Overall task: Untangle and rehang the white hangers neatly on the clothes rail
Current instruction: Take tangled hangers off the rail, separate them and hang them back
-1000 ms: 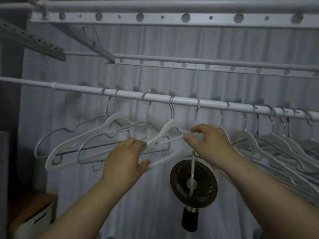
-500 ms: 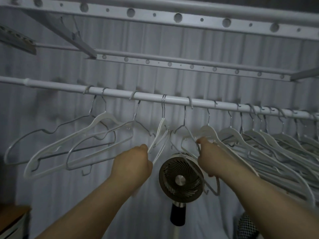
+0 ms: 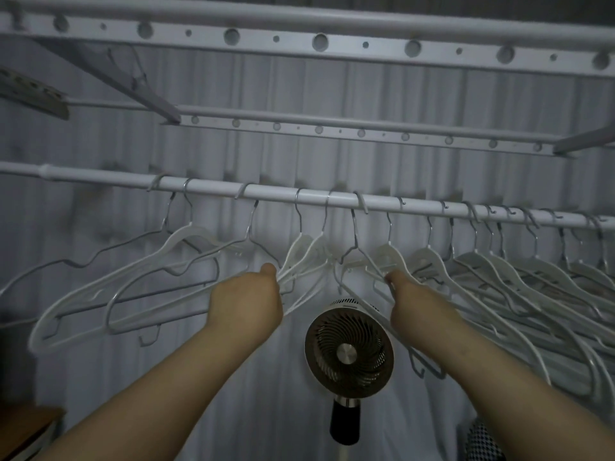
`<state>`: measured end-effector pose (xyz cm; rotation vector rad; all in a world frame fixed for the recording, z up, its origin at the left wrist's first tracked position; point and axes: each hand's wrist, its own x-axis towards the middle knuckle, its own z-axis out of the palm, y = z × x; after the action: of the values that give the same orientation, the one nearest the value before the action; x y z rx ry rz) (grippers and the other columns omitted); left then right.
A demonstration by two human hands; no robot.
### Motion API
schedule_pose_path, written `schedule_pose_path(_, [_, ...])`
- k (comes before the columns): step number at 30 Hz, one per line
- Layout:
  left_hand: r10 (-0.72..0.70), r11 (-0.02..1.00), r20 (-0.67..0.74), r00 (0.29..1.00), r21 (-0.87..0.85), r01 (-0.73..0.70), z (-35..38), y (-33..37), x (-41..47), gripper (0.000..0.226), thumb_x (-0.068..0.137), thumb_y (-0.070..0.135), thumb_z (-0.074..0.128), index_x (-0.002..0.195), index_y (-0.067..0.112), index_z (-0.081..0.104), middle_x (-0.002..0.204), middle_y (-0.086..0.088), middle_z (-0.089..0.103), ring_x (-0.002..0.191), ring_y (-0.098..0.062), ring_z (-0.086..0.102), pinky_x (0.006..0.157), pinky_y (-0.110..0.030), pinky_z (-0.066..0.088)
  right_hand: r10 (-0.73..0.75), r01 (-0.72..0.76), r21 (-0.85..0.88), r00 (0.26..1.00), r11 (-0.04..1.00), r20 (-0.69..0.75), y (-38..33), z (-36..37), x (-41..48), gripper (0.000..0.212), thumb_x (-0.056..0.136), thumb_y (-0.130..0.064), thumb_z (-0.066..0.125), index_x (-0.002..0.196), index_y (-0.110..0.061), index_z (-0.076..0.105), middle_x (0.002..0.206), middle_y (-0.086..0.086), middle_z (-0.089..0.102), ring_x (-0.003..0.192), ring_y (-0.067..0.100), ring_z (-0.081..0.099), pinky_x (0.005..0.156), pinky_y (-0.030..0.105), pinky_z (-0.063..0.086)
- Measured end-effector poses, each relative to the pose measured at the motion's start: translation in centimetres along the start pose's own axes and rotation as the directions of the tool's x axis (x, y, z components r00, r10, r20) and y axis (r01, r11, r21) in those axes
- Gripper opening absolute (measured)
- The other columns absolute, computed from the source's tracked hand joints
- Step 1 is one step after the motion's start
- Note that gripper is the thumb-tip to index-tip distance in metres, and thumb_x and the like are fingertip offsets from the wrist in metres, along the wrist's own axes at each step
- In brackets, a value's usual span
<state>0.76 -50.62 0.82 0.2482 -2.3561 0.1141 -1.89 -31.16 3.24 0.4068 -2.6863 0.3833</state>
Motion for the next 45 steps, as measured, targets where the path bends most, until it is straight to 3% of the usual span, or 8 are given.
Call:
schedule_pose_path(3, [-0.018,1.0,-0.031,0.999,0.006,0.019,0.3,0.3,0.0,0.019,0.095,0.019,0.034,0.107,0.011,0.046,0.098,-0.005,0.065,0.091,-0.024,0.063,0.043,-0.023,0.013,-0.018,0.018,0.009,1.0,1.0,-0.003,0.7,0.1,0.3,0.042,0.088,0.003,0.036,0.129,-0.01,0.035,0.077,0.001,0.049,0.077,0.019,0.045,0.06,0.024,0.033])
schedule_pose_path(17, [-0.219,0.969,-0.202,0.955,-0.156,0.189,-1.5,1.2,-3.9,0.027,0.095,0.029,0.035,0.105,0.012,0.053,0.094,-0.011,0.069,0.087,-0.031,0.064,0.061,-0.027,0.032,-0.089,0.085,0.079,0.995,0.993,0.048,4.3,0.6,0.6,0.041,0.09,-0.004,0.044,0.129,-0.01,0.035,0.112,0.014,0.057,0.098,0.024,0.058,0.081,0.029,0.047])
schedule_pose_path(20, [-0.231,0.966,-0.255,0.939,-0.175,0.19,-2.5,0.9,-5.9,0.026,0.094,0.03,0.037,0.099,0.012,0.056,0.087,-0.011,0.069,0.083,-0.033,0.065,0.059,-0.028,0.032,-0.146,0.144,0.043,0.988,0.989,0.046,4.7,0.2,0.2,0.031,0.09,-0.001,0.039,0.12,-0.009,0.039,0.086,0.005,0.052,0.085,0.021,0.053,0.071,0.028,0.043])
schedule_pose_path(24, [-0.307,0.948,-0.237,0.922,-0.166,0.273,-4.8,-0.7,-8.4,0.027,0.093,0.031,0.042,0.104,0.015,0.058,0.093,-0.01,0.071,0.088,-0.032,0.064,0.061,-0.028,0.031,-0.199,0.198,-0.044,0.979,0.979,-0.036,5.1,-0.1,-0.9,0.022,0.091,-0.009,0.041,0.113,-0.008,0.043,0.073,-0.002,0.04,0.078,0.019,0.047,0.056,0.026,0.034])
schedule_pose_path(31, [-0.382,0.871,-0.163,0.91,-0.392,0.296,-10.5,-3.8,-11.2,0.016,0.09,0.025,0.051,0.077,0.027,0.059,0.063,0.013,0.06,0.069,-0.017,0.062,0.067,-0.029,0.048,-0.233,0.224,-0.073,0.961,0.972,-0.152,5.3,-0.8,-3.9,0.042,0.091,-0.025,0.048,0.13,-0.012,0.041,0.126,0.011,0.051,0.111,0.029,0.052,0.087,0.034,0.046])
schedule_pose_path(36, [-0.354,0.788,-0.072,0.932,-0.56,0.256,-14.3,-6.9,-13.5,0.026,0.086,0.014,0.057,0.066,0.031,0.059,0.066,0.011,0.063,0.059,-0.002,0.058,0.067,-0.026,0.046,-0.334,0.348,-0.063,0.812,0.935,-0.479,5.3,-1.0,-6.7,0.031,0.074,-0.022,0.061,0.093,0.001,0.069,0.094,0.023,0.068,0.086,0.044,0.063,0.076,0.05,0.05])
schedule_pose_path(41, [-0.295,0.797,0.027,0.955,-0.544,0.262,-17.7,-9.6,-17.5,0.035,0.081,0.013,0.063,0.055,0.035,0.067,0.053,0.029,0.064,0.067,-0.001,0.058,0.068,-0.018,0.042,-0.245,0.401,0.289,0.857,0.869,-0.453,0.9,-2.1,-10.8,0.045,0.078,-0.035,0.051,0.106,-0.004,0.066,0.114,0.016,0.061,0.112,0.037,0.049,0.096,0.039,0.034])
schedule_pose_path(45, [-0.197,0.815,0.12,0.973,-0.532,0.231,-19.2,-11.1,-21.2,0.047,0.078,0.011,0.067,0.056,0.052,0.066,0.06,0.031,0.065,0.063,0.012,0.06,0.067,-0.011,0.044,-0.364,0.39,0.596,0.916,0.702,-0.17,-4.1,-2.7,-14.3,0.035,0.088,-0.024,0.057,0.121,-0.014,0.057,0.104,-0.003,0.053,0.108,0.018,0.05,0.078,0.017,0.035])
